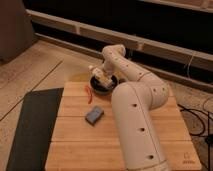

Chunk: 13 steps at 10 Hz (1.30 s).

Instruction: Place the bottle in the ceramic bowl

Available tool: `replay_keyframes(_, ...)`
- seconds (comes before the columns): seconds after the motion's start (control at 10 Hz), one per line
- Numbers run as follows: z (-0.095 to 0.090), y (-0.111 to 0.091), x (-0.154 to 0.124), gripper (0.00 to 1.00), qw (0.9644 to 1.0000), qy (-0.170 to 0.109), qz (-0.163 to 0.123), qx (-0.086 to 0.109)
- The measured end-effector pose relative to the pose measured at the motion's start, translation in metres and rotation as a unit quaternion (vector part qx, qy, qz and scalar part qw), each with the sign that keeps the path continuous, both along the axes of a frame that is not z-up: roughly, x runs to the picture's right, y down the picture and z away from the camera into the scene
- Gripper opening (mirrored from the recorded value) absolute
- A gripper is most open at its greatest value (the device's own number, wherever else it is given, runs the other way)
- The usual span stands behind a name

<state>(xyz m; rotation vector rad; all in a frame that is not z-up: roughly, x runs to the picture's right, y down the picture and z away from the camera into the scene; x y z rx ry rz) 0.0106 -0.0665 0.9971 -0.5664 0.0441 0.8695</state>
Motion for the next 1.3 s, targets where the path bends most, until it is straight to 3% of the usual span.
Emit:
replay_keyframes(0.3,0.0,0.0,0.0002,0.35,1.0,0.0,0.0,0.0)
replay_keyframes(0.7,0.0,0.0,0.0005,0.76,1.0,0.0,0.0,0.0)
replay_keyframes(0.8,0.0,0.0,0.0005,0.8,1.0,0.0,0.0,0.0)
replay_keyframes(1.3,0.0001,0.0002,0.0005,0.8,1.0,0.0,0.0,0.0)
